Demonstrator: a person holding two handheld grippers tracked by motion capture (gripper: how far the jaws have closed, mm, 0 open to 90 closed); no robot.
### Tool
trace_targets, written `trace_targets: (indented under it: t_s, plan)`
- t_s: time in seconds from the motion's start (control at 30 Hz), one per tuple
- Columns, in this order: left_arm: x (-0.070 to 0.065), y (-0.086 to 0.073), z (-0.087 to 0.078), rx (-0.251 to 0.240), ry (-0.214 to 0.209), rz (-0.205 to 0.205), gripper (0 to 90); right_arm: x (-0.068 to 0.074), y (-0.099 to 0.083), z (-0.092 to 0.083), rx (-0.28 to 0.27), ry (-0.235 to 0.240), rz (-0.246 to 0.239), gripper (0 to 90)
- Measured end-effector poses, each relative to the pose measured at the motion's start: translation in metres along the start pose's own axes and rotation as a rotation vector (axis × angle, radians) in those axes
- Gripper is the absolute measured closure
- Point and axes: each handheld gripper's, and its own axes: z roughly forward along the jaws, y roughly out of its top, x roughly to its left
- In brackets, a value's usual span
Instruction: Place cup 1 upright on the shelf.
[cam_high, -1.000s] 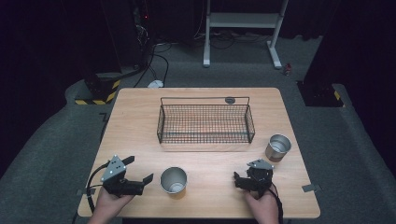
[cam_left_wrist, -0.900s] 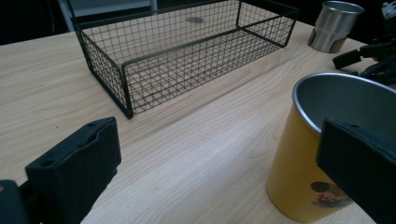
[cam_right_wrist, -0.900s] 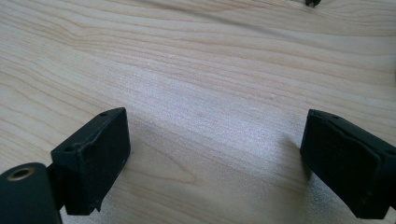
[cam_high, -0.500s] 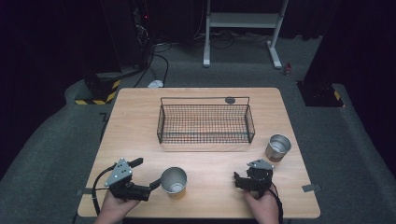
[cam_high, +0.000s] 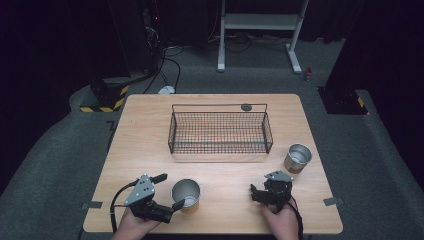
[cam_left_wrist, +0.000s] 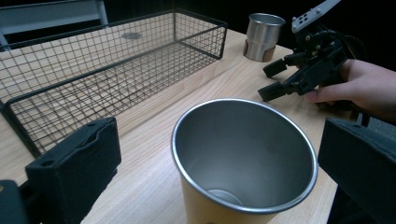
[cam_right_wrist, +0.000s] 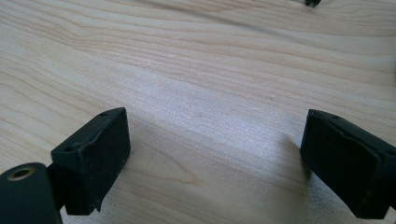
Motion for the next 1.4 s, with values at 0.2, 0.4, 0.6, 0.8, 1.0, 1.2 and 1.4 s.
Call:
trace_targets:
  t_s: [0.2, 0.4, 0.6, 0.8, 1.0, 1.2, 1.4]
  plan:
    - [-0.005, -0.001, 0.005, -0.003, -0.020, -0.005, 0.1, 0.001, 0.000, 0.000, 0.002, 0.000, 0.003, 8.6]
    - [-0.009, -0.001, 0.010, 0.001, -0.029, 0.003, 0.1, 0.001, 0.000, 0.000, 0.000, 0.000, -0.001, 8.6]
    - [-0.012, -0.003, 0.016, 0.011, -0.026, 0.024, 0.1, 0.001, 0.000, 0.000, 0.001, 0.000, 0.000, 8.6]
    - [-0.013, -0.005, 0.022, 0.022, -0.018, 0.044, 0.1, 0.001, 0.000, 0.000, 0.001, 0.000, -0.001, 8.6]
    - [-0.012, -0.006, 0.026, 0.026, -0.016, 0.048, 0.1, 0.001, 0.000, 0.000, 0.000, 0.000, 0.000, 8.6]
    - [-0.010, -0.009, 0.029, 0.038, -0.010, 0.049, 0.1, 0.001, 0.000, 0.000, 0.000, 0.001, 0.000, 8.6]
    - [-0.009, -0.013, 0.032, 0.043, -0.029, 0.042, 0.1, 0.001, 0.000, 0.000, -0.001, 0.000, 0.000, 8.6]
